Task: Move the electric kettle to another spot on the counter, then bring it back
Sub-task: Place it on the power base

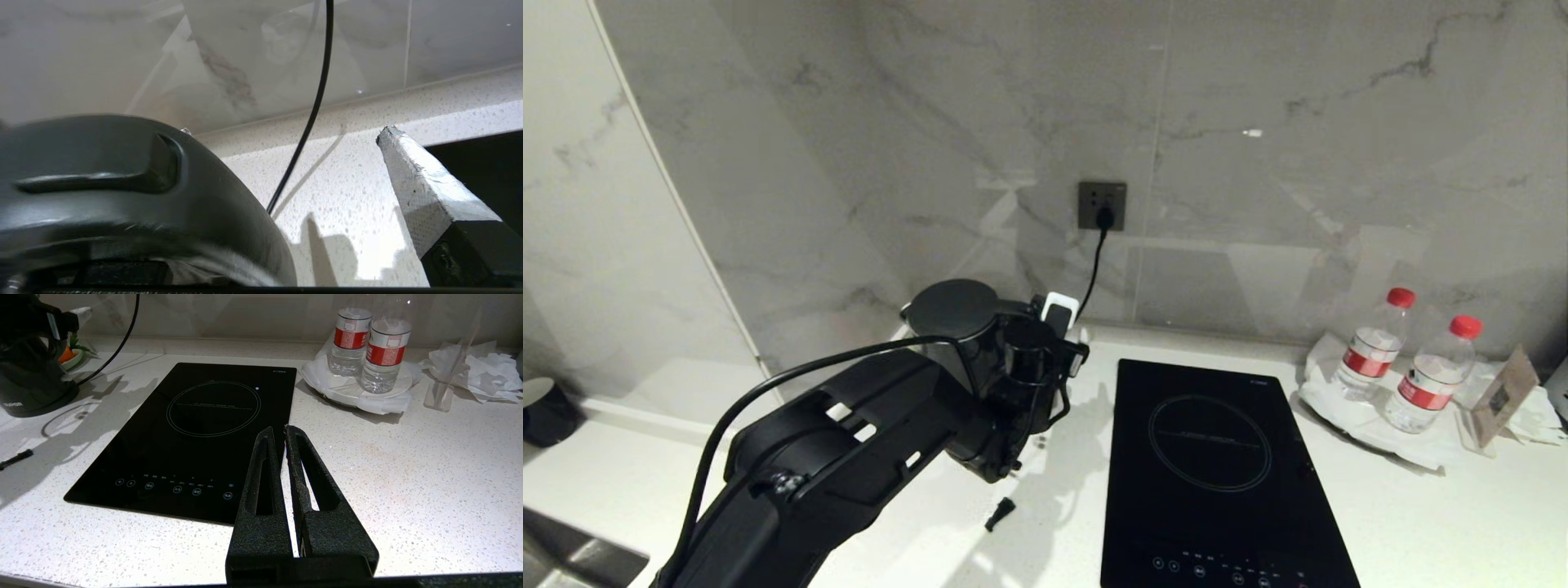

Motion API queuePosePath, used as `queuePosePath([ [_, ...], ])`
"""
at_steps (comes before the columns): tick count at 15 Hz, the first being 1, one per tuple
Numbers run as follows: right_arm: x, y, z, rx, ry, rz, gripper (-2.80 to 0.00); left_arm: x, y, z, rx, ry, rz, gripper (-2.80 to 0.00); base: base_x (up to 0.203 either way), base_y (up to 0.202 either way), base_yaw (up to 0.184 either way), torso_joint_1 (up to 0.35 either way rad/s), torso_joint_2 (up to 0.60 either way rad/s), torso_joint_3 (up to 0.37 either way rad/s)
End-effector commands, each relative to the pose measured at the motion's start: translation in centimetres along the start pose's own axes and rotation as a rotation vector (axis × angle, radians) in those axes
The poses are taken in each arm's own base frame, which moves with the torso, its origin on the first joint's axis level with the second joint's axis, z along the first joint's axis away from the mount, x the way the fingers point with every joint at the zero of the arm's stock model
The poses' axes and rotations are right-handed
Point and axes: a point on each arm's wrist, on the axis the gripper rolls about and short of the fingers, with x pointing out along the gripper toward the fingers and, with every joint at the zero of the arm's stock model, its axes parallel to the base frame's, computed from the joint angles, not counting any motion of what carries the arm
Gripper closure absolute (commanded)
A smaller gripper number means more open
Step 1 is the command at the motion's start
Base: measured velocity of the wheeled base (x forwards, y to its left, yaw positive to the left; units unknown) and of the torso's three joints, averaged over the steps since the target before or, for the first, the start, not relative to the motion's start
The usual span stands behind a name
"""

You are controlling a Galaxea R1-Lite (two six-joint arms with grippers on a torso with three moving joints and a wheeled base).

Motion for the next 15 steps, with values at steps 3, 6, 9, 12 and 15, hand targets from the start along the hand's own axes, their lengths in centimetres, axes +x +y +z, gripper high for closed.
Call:
queuePosePath([
  [3,0.0,0.0,0.0,0.0,0.001,0.0,0.0,0.6,-0.4,0.0,0.001,-0.004,-0.001,-2.8,0.0,0.0,0.0,0.0,0.0,0.0],
  [6,0.0,0.0,0.0,0.0,0.002,0.001,0.0,0.8,-0.5,-0.4,0.008,0.008,-0.004,-2.8,0.0,0.0,0.0,0.0,0.0,0.0],
  [9,0.0,0.0,0.0,0.0,0.001,0.001,0.0,0.7,-0.9,-0.7,0.029,0.011,-0.015,-2.8,0.0,0.0,0.0,0.0,0.0,0.0],
  [12,0.0,0.0,0.0,0.0,-0.001,0.001,0.0,1.0,-1.0,-0.7,0.046,0.011,-0.021,-2.8,0.0,0.0,0.0,0.0,0.0,0.0],
  [15,0.0,0.0,0.0,0.0,-0.001,-0.001,0.0,1.5,-1.0,0.3,0.047,0.007,-0.038,-2.8,0.0,0.0,0.0,0.0,0.0,0.0],
])
